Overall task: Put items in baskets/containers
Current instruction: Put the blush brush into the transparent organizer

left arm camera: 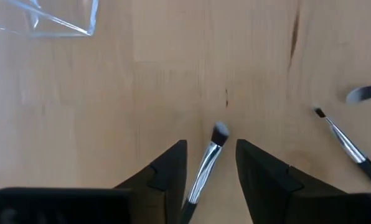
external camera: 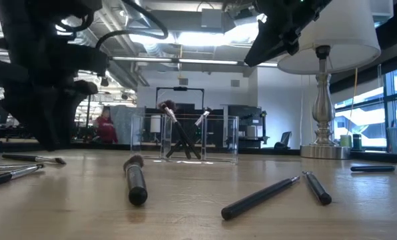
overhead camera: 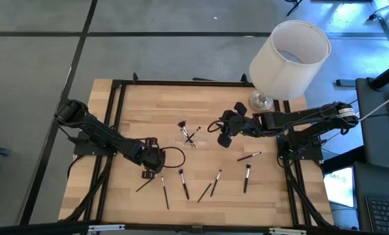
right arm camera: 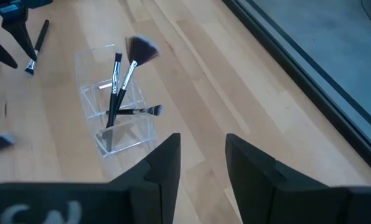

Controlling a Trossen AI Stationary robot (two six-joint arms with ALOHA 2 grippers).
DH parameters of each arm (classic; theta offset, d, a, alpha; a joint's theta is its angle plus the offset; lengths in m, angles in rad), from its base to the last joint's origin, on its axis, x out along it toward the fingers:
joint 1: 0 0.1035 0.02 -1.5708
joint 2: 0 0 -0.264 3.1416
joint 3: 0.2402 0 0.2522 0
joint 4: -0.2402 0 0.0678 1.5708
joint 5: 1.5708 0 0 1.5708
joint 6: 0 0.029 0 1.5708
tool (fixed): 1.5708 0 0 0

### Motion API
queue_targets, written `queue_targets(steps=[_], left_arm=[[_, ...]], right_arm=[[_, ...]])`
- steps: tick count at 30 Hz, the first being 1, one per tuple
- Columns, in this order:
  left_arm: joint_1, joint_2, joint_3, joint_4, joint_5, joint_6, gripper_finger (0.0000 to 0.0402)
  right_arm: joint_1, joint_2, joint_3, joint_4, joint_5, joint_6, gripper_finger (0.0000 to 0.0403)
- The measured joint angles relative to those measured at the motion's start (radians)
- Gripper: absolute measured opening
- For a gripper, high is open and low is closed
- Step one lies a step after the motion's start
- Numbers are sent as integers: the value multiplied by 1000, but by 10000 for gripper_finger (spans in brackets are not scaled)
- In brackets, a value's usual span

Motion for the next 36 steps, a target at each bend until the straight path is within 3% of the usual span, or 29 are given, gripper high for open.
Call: queue_targets(steps=[14,20,28,36], left_arm=[[-1,-3,-97,113,-21,-9,97],[-1,-1,-103,174,-29,50,57],[1,0,-102,195,-132,79,5],[7,0,-82,191,-169,79,2]], right_arm=[[0,0,0,0,0,-14,127],[0,0,0,0,0,-14,127],[0,0,0,0,0,-12,127],[0,0,0,0,0,-10,127]])
